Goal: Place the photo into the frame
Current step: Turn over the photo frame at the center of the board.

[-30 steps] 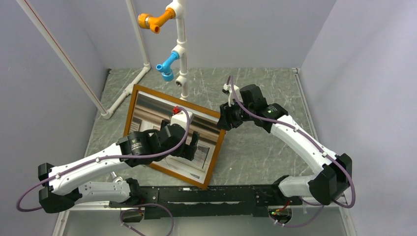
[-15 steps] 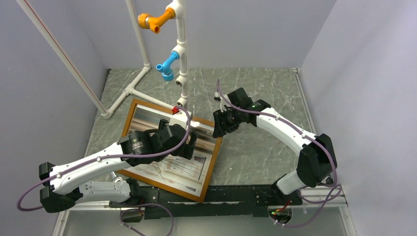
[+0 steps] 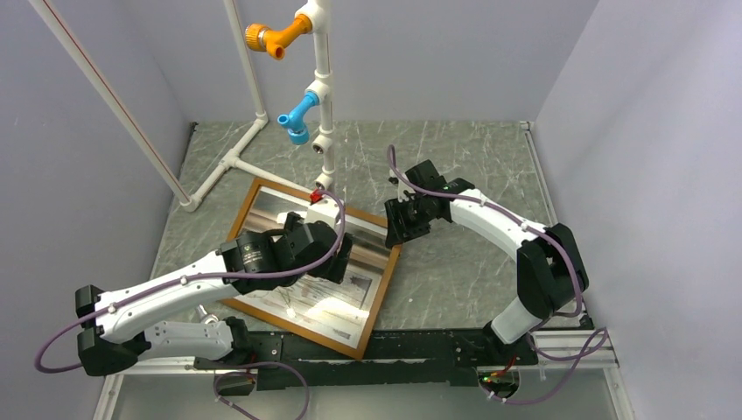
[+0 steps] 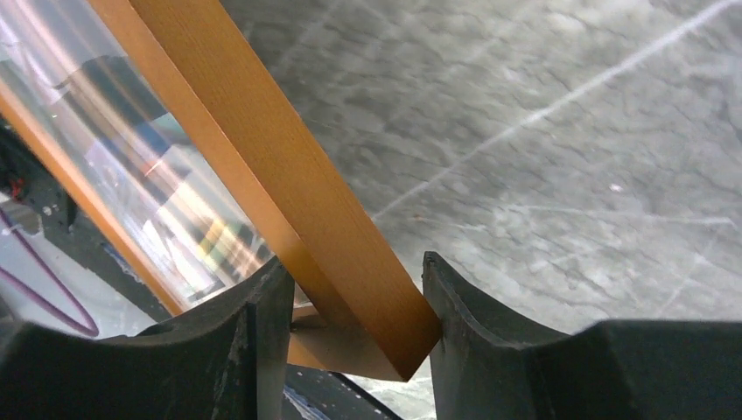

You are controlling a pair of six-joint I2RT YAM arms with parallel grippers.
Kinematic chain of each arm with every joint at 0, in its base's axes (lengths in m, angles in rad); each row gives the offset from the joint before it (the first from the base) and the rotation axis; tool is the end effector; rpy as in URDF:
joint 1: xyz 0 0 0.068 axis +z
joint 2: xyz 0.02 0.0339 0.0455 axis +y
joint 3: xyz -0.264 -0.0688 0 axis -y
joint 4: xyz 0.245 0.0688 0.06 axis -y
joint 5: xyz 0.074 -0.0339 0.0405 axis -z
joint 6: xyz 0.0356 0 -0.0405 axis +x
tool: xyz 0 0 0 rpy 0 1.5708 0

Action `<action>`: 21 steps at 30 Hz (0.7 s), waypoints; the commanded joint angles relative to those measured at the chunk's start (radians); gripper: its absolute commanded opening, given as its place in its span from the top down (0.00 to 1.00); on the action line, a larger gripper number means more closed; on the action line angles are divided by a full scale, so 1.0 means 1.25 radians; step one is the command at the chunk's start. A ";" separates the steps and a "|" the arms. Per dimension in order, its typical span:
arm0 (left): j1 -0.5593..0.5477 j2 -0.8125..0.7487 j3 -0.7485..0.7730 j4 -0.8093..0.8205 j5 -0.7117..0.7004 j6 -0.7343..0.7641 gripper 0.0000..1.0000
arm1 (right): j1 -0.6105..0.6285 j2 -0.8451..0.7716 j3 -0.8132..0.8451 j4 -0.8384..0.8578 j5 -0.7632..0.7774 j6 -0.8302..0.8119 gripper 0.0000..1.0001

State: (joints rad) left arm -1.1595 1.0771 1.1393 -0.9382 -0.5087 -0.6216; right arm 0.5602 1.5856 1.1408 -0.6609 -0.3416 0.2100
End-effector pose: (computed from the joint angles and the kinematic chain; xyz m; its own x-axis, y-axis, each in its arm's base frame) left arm 0.0970 -0.1791 0.3404 -0.6433 0.2026 -0.7383 0.3706 0.9262 -0.0687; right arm 0.2640 0.1797 0.2301 -0.8714 -0.3147 -0.3762 -0.4563 0.8016 0.3863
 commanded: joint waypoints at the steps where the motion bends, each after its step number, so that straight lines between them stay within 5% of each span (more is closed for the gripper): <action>1: 0.003 0.007 0.024 -0.005 -0.025 -0.010 0.01 | -0.032 0.020 -0.053 -0.074 0.337 -0.090 0.67; 5: 0.004 0.015 0.024 -0.008 -0.028 -0.011 0.01 | -0.047 0.002 -0.062 -0.026 0.356 -0.093 0.42; 13: 0.005 0.024 0.025 -0.020 -0.031 -0.018 0.01 | -0.054 0.011 -0.059 0.005 0.328 -0.073 0.30; 19: 0.005 0.012 0.010 -0.021 -0.031 -0.027 0.01 | -0.054 -0.102 -0.110 0.038 0.301 0.039 0.19; 21: 0.005 0.008 0.004 -0.019 -0.029 -0.031 0.01 | -0.054 -0.173 -0.149 0.063 0.279 0.088 0.05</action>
State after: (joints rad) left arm -1.1584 1.1099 1.1393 -0.9668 -0.5220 -0.6373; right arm 0.4946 1.5215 1.0119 -0.6312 0.0177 0.1982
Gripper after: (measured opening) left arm 0.994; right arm 0.838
